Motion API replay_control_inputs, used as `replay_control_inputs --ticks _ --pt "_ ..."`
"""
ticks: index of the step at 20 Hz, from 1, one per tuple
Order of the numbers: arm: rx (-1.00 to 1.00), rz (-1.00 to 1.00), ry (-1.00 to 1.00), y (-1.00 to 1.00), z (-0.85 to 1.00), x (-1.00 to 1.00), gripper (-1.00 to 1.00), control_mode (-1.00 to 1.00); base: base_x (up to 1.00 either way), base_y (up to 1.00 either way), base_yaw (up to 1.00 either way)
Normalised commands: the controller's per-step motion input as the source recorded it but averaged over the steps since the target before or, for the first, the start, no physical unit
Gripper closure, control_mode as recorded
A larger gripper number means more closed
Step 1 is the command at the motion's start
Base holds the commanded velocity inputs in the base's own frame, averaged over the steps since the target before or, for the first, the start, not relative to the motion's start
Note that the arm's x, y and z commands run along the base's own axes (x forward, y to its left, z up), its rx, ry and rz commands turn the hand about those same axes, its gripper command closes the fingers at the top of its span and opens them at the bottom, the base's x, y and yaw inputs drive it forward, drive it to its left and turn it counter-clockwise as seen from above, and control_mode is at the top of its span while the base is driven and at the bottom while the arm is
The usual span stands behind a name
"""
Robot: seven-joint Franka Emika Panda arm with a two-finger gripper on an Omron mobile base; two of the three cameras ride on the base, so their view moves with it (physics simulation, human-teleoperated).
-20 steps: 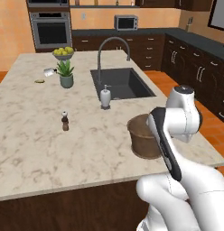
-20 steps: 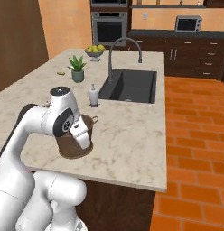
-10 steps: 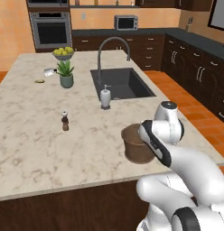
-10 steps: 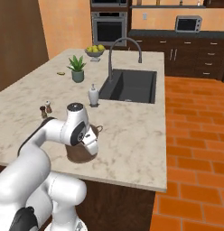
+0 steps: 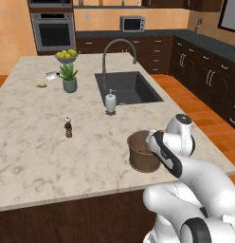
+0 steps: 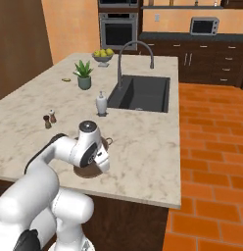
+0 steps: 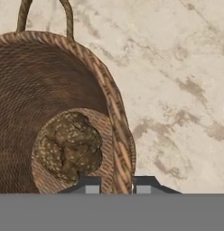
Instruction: Open the cabinet, pick up the bread from the cabinet and place it in the basket. Then move the basket to the dining counter.
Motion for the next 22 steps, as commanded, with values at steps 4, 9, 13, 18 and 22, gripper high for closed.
replay_control_inputs --ticks 4,9,13,18,22 --pt "-0.02 0.0 0.09 0.21 0.04 0.01 -1.0 -1.0 0.0 0.0 0.0" --pt "-0.08 0.09 0.19 0.01 0.61 0.07 -1.0 -1.0 0.0 0.0 0.0" --pt "0.0 0.07 0.03 0.04 1.0 -0.36 -1.0 -1.0 0.0 0.0 0.0" --pt "-0.07 0.26 0.0 0.13 1.0 -0.73 -1.0 -1.0 0.0 0.0 0.0" --pt "-0.17 0.36 -0.01 0.32 0.49 -1.0 -1.0 -1.0 0.0 0.0 0.0"
